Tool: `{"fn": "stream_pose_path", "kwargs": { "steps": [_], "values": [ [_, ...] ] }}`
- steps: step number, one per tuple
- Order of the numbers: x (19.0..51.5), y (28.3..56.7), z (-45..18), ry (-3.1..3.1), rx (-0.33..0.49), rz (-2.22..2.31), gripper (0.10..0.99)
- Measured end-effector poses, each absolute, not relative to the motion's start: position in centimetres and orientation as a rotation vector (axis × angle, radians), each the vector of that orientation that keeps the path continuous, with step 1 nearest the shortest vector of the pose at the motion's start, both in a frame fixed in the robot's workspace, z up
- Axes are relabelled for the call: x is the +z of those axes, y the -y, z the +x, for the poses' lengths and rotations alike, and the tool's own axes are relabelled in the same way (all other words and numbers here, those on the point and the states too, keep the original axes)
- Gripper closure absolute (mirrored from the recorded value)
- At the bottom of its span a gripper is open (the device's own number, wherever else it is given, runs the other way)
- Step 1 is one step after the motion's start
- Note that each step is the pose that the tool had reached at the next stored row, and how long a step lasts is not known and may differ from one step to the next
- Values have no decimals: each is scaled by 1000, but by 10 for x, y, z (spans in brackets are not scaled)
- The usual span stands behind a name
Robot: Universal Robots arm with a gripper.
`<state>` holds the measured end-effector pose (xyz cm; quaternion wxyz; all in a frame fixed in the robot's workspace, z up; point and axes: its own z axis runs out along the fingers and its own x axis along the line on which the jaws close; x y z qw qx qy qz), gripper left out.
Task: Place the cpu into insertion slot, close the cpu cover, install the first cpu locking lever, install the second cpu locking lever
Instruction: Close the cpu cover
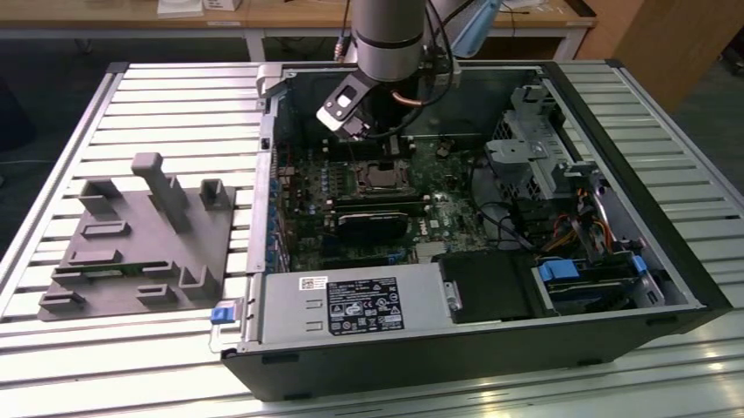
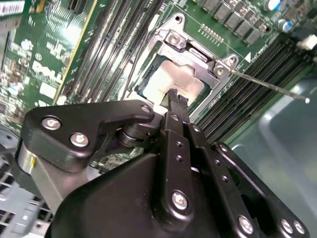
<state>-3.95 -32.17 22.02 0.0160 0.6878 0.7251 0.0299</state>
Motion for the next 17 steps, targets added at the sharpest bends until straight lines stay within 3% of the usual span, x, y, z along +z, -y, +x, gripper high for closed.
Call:
{"fn": "stream_pose_path", "kwargs": {
  "steps": [17],
  "values": [
    [219, 322, -40, -2601, 74, 1693, 980]
  ]
}}
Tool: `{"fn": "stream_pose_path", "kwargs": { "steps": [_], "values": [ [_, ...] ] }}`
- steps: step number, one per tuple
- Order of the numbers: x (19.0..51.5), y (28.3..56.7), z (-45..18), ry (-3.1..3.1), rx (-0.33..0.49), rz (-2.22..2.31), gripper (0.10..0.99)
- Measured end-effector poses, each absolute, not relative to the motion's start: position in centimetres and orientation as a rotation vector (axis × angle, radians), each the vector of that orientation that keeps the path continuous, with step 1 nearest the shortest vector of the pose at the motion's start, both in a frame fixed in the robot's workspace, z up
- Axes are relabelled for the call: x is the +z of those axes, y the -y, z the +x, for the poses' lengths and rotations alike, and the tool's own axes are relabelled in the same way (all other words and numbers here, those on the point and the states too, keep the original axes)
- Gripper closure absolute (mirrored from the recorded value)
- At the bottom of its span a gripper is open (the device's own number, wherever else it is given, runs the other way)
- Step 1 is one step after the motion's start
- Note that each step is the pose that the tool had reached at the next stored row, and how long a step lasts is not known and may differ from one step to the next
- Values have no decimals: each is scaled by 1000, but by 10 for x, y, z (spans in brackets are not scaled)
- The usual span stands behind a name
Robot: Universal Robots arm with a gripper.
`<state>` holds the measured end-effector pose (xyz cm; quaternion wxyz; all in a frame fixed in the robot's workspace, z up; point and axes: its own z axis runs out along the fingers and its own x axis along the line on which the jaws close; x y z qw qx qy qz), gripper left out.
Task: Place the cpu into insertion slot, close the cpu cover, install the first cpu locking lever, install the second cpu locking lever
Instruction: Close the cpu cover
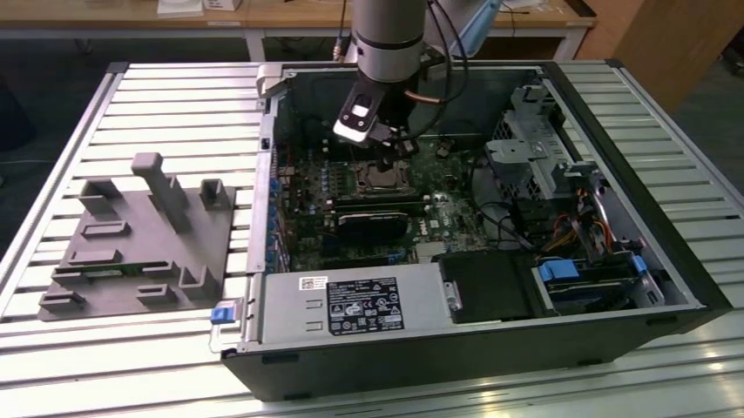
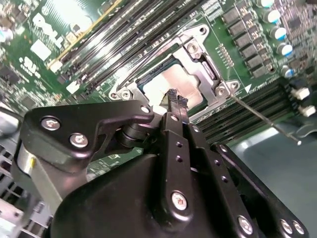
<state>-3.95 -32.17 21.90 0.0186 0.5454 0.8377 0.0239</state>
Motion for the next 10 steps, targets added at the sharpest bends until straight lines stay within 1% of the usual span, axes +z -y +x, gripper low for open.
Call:
{"fn": "stream_pose_path", "kwargs": {
  "steps": [10],
  "values": [
    [219, 322, -40, -2745, 71, 1451, 980]
  ]
}}
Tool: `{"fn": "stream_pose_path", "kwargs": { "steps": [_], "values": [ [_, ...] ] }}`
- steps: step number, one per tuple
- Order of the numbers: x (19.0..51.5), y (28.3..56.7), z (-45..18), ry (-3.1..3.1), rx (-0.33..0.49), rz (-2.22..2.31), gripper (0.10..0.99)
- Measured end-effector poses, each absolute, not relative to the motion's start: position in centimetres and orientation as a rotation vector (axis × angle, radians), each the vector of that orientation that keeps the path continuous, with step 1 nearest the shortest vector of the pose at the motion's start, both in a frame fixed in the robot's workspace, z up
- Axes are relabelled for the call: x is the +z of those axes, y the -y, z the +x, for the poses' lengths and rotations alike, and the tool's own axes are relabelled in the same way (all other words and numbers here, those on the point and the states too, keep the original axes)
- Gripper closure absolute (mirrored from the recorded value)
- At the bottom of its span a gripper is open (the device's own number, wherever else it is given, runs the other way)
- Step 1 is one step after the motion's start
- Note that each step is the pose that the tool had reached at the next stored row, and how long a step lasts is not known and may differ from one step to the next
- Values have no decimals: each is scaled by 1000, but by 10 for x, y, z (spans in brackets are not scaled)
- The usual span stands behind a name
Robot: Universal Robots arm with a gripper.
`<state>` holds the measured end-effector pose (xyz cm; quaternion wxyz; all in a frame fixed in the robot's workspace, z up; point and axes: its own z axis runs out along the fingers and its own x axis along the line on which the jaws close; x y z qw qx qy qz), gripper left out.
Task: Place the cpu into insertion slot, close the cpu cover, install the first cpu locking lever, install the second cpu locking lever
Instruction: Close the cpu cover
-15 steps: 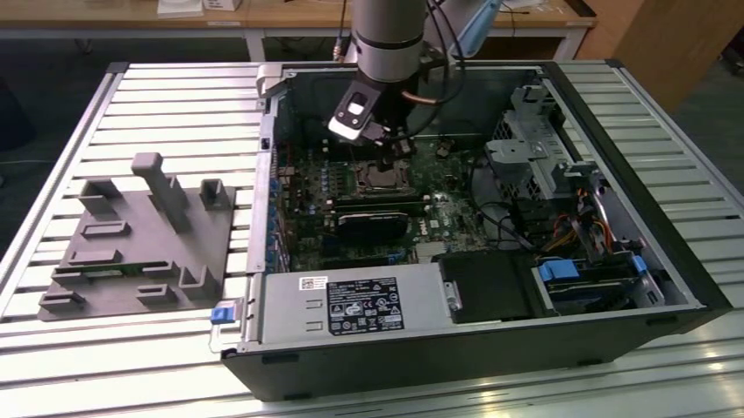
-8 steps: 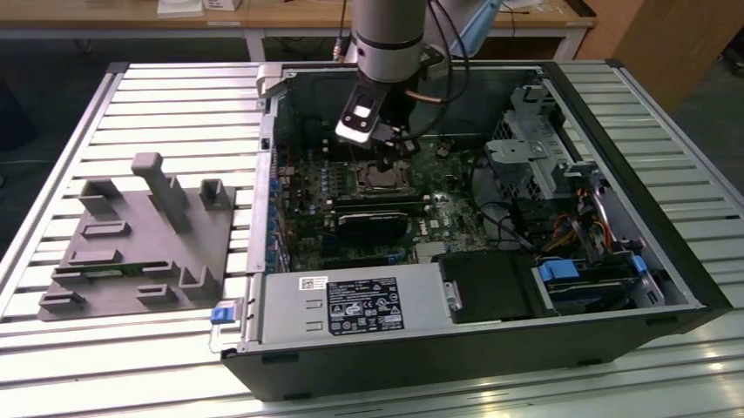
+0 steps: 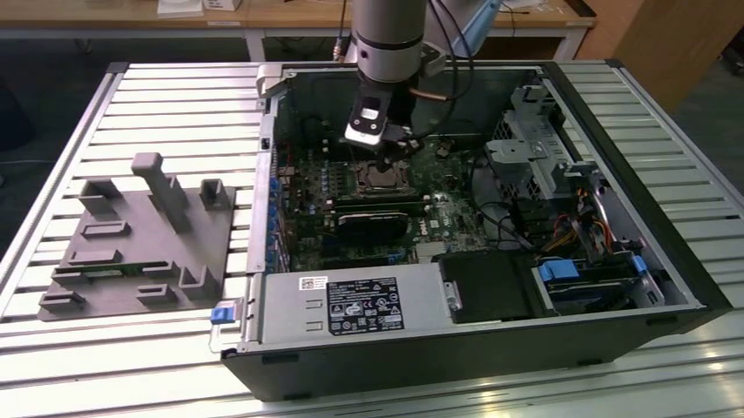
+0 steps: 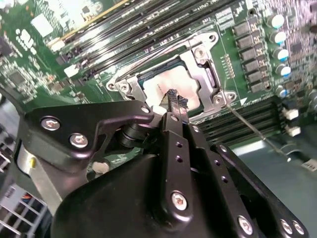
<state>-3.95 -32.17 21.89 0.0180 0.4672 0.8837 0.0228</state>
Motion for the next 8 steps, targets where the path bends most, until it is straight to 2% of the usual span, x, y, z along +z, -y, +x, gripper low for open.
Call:
{"fn": "stream_pose_path", "kwargs": {
  "steps": [8],
  "values": [
    [219, 322, -40, -2843, 65, 1248, 980]
  ]
}}
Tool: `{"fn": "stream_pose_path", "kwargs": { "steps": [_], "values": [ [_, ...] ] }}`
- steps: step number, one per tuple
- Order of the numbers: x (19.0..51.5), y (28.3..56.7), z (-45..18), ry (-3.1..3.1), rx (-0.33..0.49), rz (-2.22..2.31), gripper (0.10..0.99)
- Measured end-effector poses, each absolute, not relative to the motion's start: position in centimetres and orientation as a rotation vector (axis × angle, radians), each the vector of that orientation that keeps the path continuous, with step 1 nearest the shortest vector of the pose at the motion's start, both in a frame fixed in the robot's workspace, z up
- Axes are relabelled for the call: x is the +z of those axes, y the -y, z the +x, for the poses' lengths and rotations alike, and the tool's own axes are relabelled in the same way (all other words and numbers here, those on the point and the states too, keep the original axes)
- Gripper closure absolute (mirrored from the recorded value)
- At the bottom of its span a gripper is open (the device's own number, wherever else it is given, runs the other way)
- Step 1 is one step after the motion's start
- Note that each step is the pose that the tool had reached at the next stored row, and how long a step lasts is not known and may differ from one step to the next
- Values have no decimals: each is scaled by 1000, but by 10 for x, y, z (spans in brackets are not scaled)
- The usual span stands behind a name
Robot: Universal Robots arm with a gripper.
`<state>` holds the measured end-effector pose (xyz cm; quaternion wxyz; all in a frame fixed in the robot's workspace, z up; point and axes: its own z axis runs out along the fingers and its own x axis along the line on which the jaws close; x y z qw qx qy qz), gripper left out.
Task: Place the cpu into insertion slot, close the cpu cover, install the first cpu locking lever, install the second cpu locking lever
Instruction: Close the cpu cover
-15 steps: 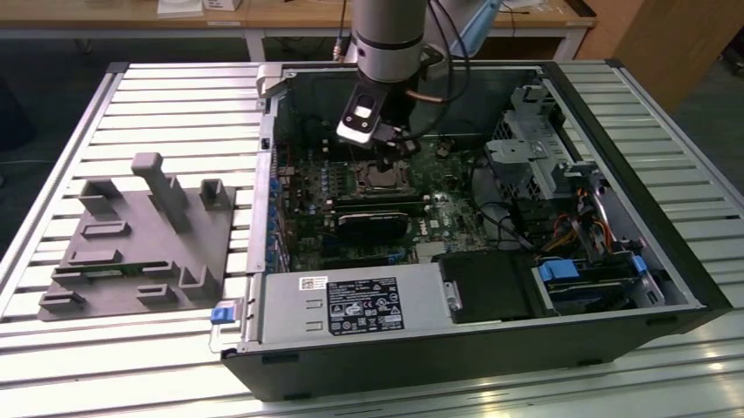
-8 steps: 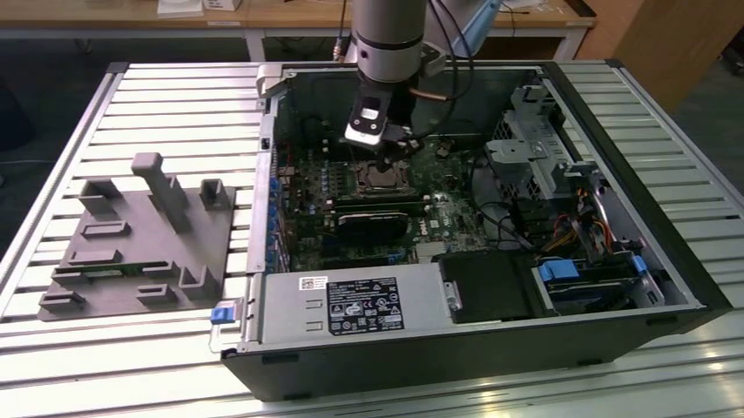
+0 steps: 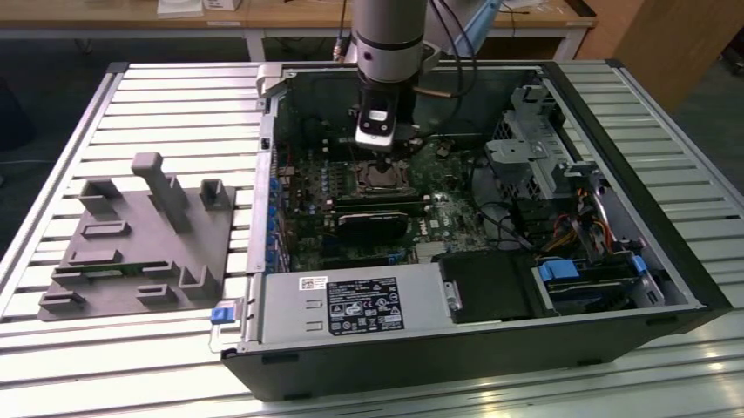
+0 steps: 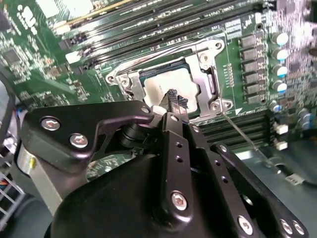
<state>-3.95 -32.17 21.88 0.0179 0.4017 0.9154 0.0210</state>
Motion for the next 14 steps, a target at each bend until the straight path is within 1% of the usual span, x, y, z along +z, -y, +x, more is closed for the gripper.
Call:
{"fn": "stream_pose_path", "kwargs": {
  "steps": [14],
  "values": [
    [218, 322, -40, -2978, 49, 879, 980]
  ]
}}
